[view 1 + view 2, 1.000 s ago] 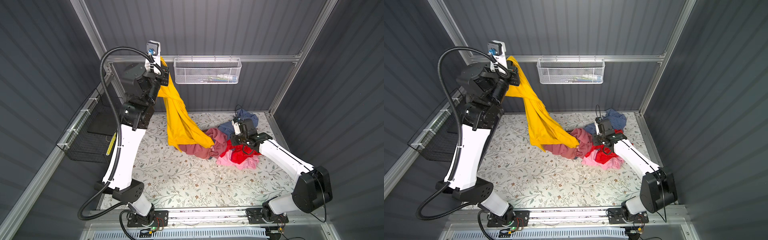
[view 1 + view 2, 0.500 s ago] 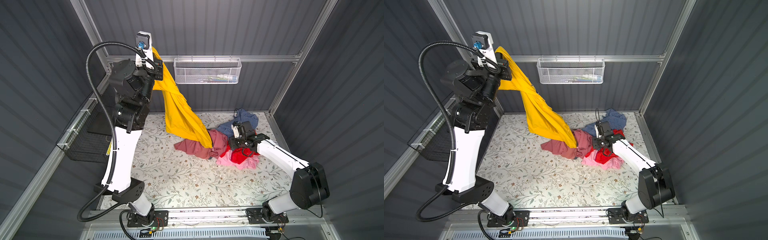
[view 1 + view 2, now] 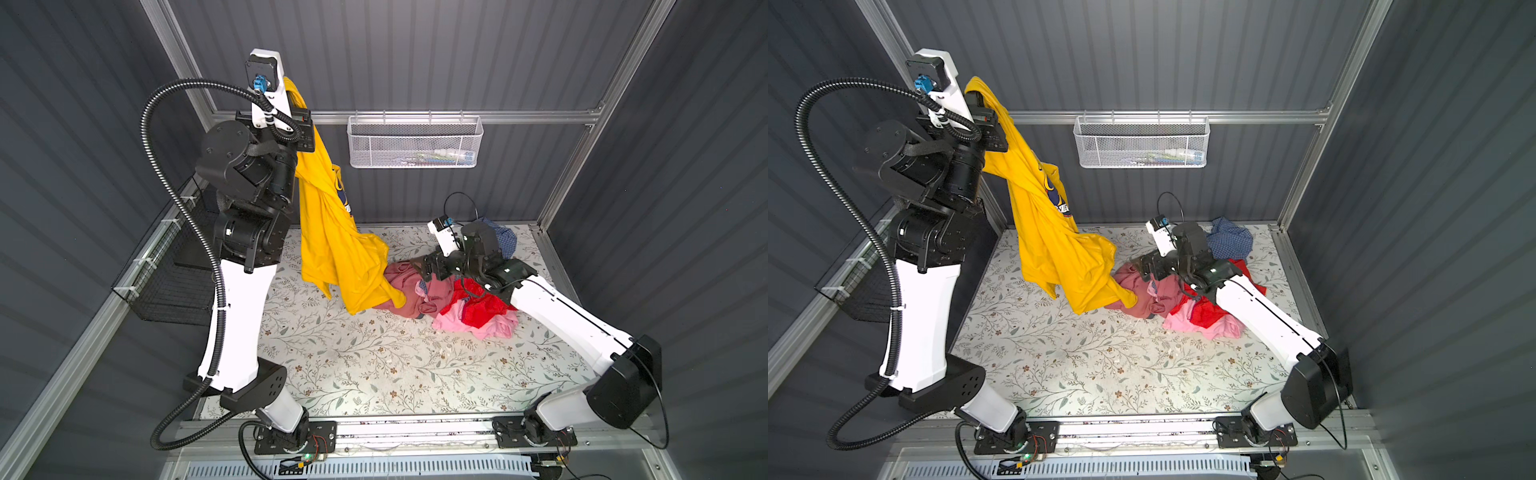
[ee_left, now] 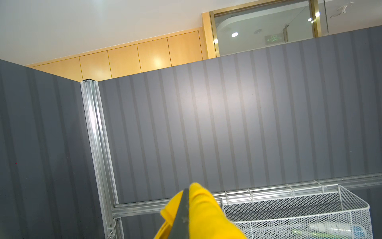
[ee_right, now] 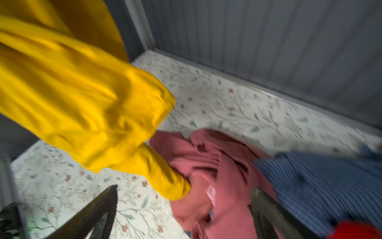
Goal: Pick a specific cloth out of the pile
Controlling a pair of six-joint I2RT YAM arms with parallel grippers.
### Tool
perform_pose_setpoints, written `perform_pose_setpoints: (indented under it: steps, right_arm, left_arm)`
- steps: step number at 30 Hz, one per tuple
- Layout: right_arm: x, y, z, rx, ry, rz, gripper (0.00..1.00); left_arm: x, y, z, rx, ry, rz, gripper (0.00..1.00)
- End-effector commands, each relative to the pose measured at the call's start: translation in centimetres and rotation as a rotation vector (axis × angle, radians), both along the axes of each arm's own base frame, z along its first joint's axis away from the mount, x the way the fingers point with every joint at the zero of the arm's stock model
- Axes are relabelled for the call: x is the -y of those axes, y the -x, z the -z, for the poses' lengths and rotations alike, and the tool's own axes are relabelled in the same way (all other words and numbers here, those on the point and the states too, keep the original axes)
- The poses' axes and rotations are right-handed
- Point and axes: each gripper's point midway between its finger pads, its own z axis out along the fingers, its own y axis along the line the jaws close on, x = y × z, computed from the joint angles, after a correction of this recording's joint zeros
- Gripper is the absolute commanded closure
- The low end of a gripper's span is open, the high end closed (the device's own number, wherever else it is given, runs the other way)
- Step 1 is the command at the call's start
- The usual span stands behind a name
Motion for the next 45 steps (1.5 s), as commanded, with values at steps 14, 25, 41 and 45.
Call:
perform_pose_setpoints:
  steps: [14, 25, 41, 45]
  right_arm:
    - [-24.9, 2.8, 4.8, -0.149, -0.194, -0.573, 0.08]
    - [-24.4, -0.3, 1.4, -0.217, -0.353, -0.405, 0.93]
    - [-17.8, 2.5, -1.1, -0.265, -0.269, -0.44, 1.0]
    - [-17.3, 4.1, -3.4, -0.249, -0.291, -0.5, 1.0]
  left_arm:
    - [0.5, 0.9, -0.1, 0.027, 0.087, 0.105, 1.0]
    - [-3.4, -0.1, 6.0, -0.105, 0.045, -0.17, 1.0]
    - [-10.9, -6.4, 24.8, -0.563, -0.039, -0.548, 1.0]
    - [-11.0, -7.8, 29.8, -0.714, -0.036, -0.496, 1.0]
